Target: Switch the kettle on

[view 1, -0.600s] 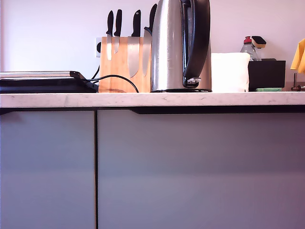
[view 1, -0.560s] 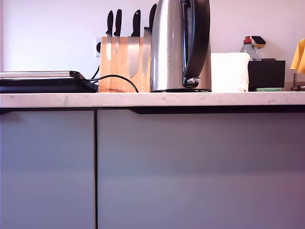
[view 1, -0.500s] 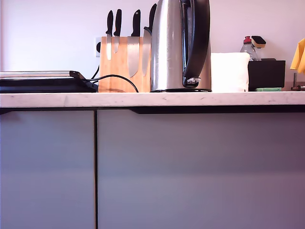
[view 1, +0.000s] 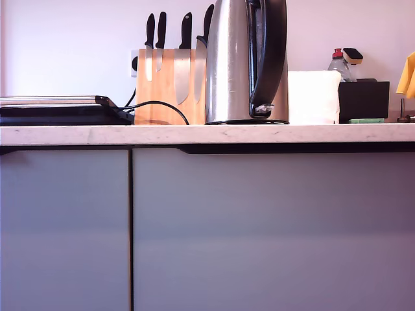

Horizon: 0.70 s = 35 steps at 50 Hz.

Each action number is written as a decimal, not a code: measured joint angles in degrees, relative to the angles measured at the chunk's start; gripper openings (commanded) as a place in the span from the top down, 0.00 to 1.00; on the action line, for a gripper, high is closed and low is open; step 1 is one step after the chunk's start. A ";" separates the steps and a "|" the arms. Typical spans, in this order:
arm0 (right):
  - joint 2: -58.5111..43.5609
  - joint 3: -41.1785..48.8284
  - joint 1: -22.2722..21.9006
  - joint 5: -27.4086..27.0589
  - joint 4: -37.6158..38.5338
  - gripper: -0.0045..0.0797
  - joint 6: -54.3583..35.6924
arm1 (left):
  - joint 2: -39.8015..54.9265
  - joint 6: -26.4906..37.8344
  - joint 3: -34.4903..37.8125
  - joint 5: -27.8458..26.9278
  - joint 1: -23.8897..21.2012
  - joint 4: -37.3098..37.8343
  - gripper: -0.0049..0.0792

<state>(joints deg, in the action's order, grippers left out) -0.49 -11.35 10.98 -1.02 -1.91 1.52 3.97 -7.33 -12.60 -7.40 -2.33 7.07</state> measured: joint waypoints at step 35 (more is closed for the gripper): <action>-14.16 -12.11 1.07 17.79 -8.48 0.96 5.97 | 13.22 -6.01 -5.99 -24.72 -2.91 -10.25 0.96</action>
<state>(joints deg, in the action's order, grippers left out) -14.66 -23.46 12.05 16.78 -10.39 7.49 17.19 -13.34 -18.59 -32.12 -5.23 -3.18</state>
